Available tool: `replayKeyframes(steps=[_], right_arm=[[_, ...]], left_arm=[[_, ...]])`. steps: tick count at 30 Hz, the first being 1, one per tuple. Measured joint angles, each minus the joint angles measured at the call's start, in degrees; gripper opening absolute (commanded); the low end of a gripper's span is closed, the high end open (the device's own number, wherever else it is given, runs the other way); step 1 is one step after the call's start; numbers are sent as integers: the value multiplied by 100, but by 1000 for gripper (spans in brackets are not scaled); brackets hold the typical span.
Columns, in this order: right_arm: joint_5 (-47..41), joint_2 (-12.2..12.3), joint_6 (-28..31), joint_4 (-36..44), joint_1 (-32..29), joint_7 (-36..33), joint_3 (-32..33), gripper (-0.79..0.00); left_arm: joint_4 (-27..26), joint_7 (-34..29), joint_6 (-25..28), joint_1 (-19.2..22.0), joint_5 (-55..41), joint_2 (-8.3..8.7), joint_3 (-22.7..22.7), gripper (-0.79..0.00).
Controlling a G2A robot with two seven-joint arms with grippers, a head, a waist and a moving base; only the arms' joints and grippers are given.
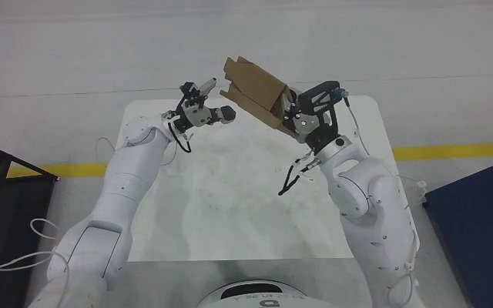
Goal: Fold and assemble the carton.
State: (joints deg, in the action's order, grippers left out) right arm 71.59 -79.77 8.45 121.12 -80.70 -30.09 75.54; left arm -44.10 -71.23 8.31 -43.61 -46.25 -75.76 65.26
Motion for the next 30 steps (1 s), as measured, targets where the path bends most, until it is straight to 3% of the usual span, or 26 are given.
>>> replayKeyframes(steps=[4,12,16,19,24,30], right_arm=[[-312,1,-56,-38,31,8,43,-785],[-2775,16,363,-351,118,97,673,-785],[-3094,52,513,-529,155,-67,752,-785],[-3288,61,596,-671,193,-211,598,-785],[-3754,77,738,-954,322,-420,406,-785],[-4359,117,917,-1131,367,-530,463,-785]], left_arm=[[57,-286,122,56,-48,-19,-22,0],[-41,-1075,711,196,49,-4,9,0],[-105,-1476,948,216,-33,29,115,0],[-297,-1647,841,169,-131,65,213,0],[-420,-1653,822,78,-108,138,374,-200],[-371,-1593,881,82,-60,240,662,-262]])
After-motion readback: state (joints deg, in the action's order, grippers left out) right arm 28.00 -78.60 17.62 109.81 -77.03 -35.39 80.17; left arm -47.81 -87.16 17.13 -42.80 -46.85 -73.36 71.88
